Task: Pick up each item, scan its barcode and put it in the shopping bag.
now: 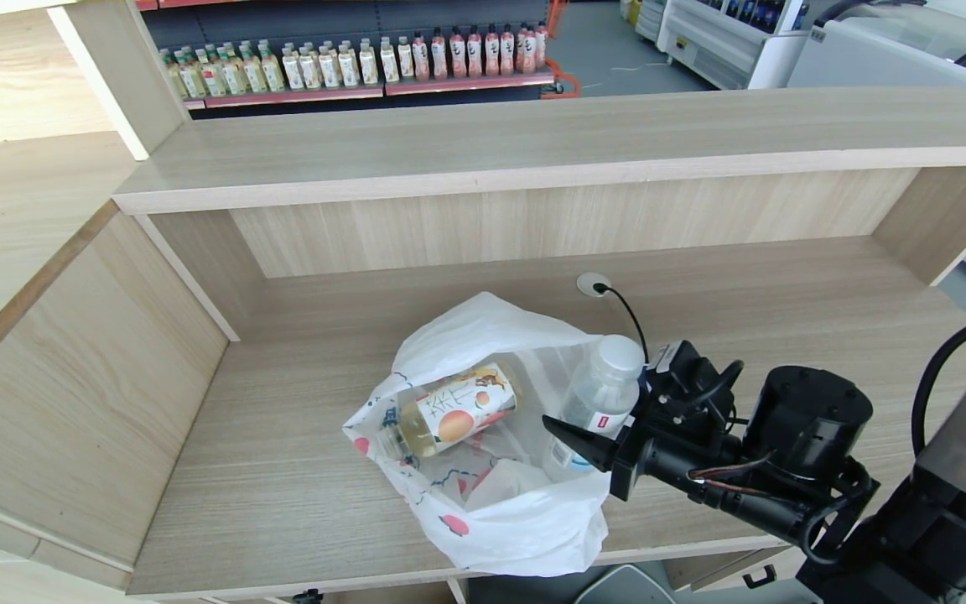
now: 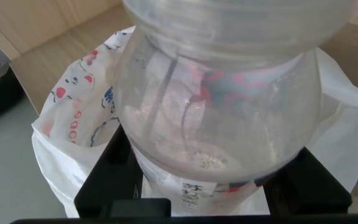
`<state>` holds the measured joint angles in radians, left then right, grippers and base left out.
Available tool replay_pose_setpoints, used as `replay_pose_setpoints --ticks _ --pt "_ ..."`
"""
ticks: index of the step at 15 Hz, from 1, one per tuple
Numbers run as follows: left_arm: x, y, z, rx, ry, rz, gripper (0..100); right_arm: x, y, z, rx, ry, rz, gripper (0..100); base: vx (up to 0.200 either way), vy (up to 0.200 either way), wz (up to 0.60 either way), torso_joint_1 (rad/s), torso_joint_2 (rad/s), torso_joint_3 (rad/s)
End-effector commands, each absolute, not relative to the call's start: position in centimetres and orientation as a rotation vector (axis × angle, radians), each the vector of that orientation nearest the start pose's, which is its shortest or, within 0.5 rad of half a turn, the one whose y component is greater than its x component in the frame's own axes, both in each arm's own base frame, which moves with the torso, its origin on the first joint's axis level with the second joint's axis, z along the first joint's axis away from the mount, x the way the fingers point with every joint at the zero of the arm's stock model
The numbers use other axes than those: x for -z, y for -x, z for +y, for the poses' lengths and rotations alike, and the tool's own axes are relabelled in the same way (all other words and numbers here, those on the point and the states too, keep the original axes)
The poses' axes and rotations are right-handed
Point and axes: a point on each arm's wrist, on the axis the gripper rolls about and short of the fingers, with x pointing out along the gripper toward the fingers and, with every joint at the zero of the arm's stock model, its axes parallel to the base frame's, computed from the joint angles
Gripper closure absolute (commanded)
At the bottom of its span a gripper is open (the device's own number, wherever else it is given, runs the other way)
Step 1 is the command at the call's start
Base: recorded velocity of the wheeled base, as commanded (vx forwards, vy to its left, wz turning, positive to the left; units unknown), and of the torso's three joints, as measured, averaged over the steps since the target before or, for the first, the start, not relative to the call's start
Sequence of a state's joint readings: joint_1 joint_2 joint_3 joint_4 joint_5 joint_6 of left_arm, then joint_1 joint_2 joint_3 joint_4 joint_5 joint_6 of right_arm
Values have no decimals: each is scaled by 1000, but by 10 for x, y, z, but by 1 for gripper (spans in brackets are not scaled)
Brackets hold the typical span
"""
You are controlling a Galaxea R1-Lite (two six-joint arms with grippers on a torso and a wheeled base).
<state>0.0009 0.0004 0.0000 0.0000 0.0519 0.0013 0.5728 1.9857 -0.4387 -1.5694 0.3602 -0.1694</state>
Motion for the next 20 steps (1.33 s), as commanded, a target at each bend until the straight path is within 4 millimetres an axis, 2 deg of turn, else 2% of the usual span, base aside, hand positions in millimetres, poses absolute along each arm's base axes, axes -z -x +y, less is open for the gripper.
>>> replay_pose_setpoints --ticks 1,3,4,9,13,15,16,18,20 --pt "-75 23 1 -54 -2 0 0 -102 -248 169 -929 156 -94 100 0 0 0 0 0 0" --pt "-75 23 1 -54 -2 0 0 -100 -248 169 -930 161 -86 100 0 0 0 0 0 0" --pt "-75 23 1 -54 -2 0 0 -100 -248 169 -930 161 -86 0 0 0 0 0 0 0" --pt "-75 23 1 -54 -3 0 0 -107 -249 170 -928 155 -118 0 0 0 0 0 0 0" --pt "-75 23 1 -55 -5 0 0 -134 -247 170 -951 148 -229 0 0 0 0 0 0 0" --pt "-75 23 1 -55 -3 0 0 -153 -244 167 -938 164 -311 0 0 0 0 0 0 0" --pt "-75 23 1 -54 -5 0 0 -163 -239 161 -914 254 -346 0 0 0 0 0 0 0" --pt "-75 23 1 -55 -5 0 0 -186 -227 152 -895 284 -360 0 0 0 0 0 0 0" --pt "-75 23 1 -55 -5 0 0 -227 -232 141 -750 221 -330 0 0 0 0 0 0 0"
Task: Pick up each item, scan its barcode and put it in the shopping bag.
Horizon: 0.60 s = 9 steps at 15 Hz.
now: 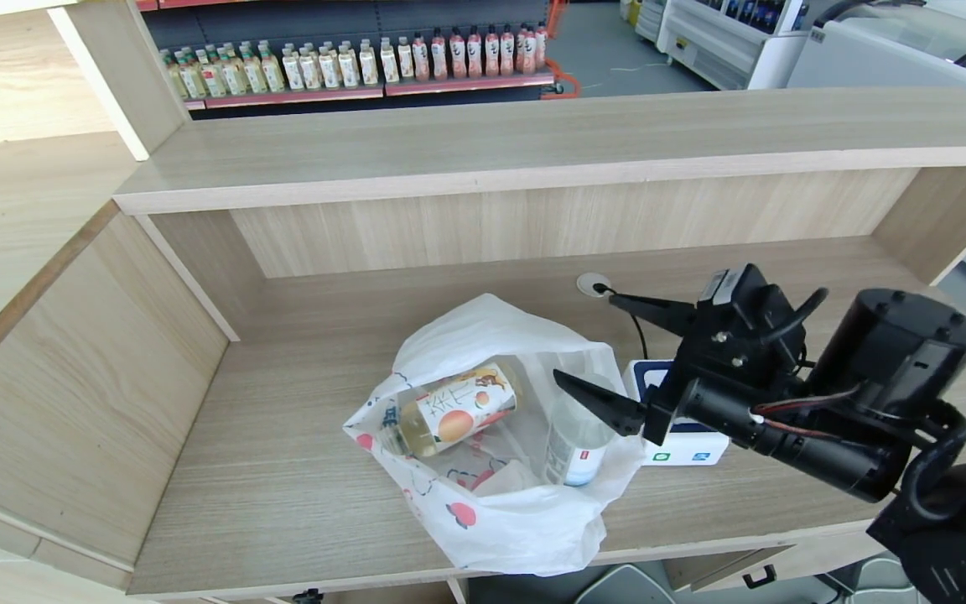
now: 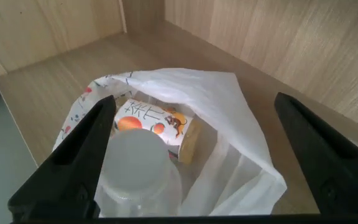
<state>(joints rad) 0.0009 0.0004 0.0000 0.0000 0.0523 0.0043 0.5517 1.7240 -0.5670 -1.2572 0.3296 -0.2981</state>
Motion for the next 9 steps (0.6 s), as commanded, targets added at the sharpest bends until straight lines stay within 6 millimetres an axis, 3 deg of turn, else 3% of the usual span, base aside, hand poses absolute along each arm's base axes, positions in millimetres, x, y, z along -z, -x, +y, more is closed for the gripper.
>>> replay_pose_setpoints --ticks 1,3,4,5,7,9 --pt "-75 23 1 -54 -3 0 0 -253 -233 133 -645 160 -287 0 0 0 0 0 0 0" --pt "-75 23 1 -54 0 0 0 -282 -231 99 -478 157 -209 0 0 0 0 0 0 0" --pt "-75 23 1 -55 0 0 0 -285 -228 88 -439 160 -198 0 0 0 0 0 0 0" --pt "-75 23 1 -54 2 0 0 -285 -218 58 -299 172 -165 0 0 0 0 0 0 0" --pt "-75 23 1 -54 2 0 0 -269 -194 21 -78 178 -72 0 0 0 0 0 0 0" --pt "-76 23 1 -54 2 -2 0 -236 -153 -5 55 155 41 0 0 0 0 0 0 0"
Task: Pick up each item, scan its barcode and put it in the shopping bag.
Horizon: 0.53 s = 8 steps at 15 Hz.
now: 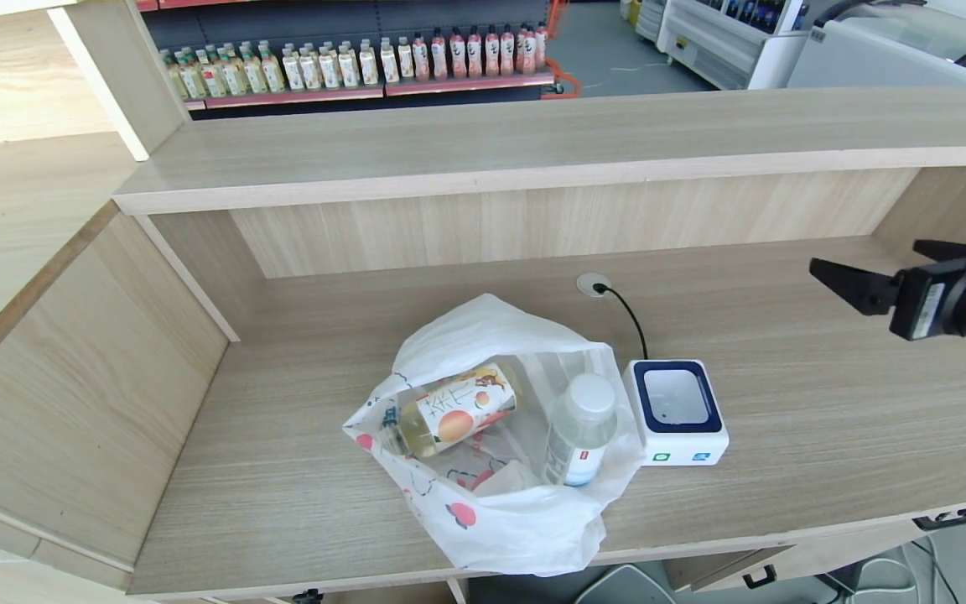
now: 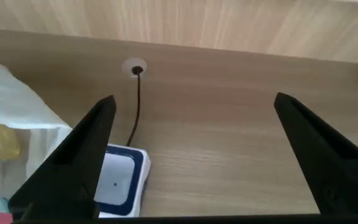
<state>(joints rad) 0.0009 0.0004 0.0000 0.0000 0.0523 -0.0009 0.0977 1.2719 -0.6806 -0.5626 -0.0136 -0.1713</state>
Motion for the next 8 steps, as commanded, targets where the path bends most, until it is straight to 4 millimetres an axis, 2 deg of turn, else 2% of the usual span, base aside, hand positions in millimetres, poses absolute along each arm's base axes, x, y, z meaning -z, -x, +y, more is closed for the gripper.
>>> replay_pose_setpoints --ticks 1,3,8 --pt "-75 23 1 -54 2 0 0 -220 -133 -8 81 129 76 0 0 0 0 0 0 0" --pt "-76 23 1 -54 2 -2 0 -198 -105 -7 74 123 97 0 0 0 0 0 0 0" --pt "-75 23 1 -54 2 0 0 -121 -37 -3 75 128 117 0 0 0 0 0 0 0"
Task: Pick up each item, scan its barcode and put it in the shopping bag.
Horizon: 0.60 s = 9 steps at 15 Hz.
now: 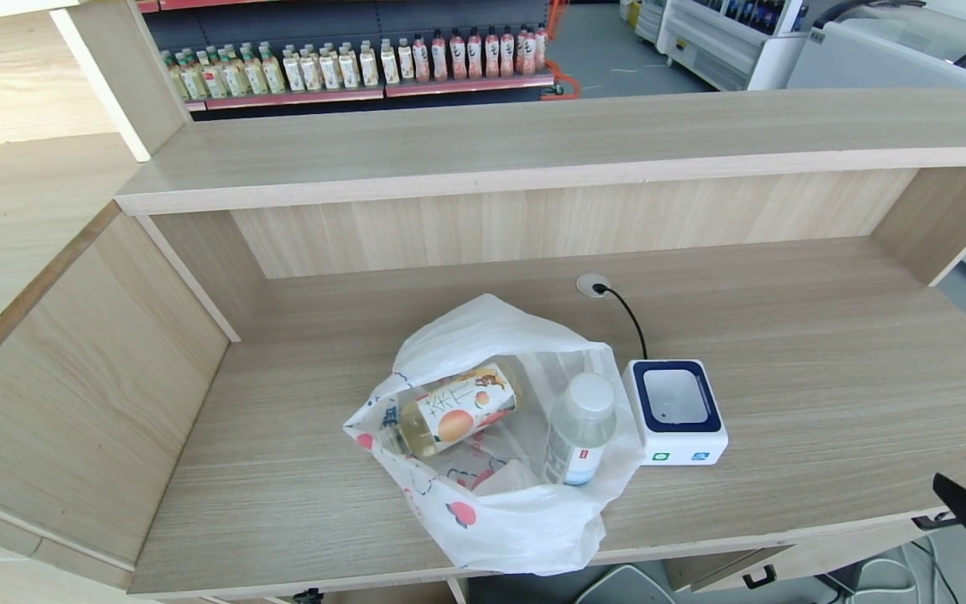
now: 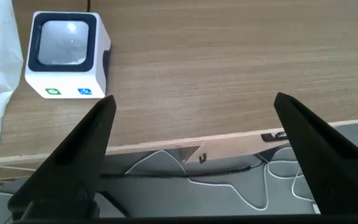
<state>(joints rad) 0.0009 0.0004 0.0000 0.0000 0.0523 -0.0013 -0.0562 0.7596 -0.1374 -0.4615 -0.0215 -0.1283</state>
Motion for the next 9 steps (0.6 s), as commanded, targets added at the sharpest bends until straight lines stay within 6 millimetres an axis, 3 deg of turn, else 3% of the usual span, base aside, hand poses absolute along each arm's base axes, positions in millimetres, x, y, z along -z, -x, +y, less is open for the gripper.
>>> replay_pose_setpoints --ticks 1,5,9 --pt "-75 23 1 -55 2 0 0 -117 -30 -2 75 129 105 0 0 0 0 0 0 0" --pt "-75 23 1 -55 2 0 0 -79 14 2 61 102 92 0 0 0 0 0 0 0" --pt "-76 23 1 -54 2 -2 0 -76 17 1 -24 103 77 0 0 0 0 0 0 0"
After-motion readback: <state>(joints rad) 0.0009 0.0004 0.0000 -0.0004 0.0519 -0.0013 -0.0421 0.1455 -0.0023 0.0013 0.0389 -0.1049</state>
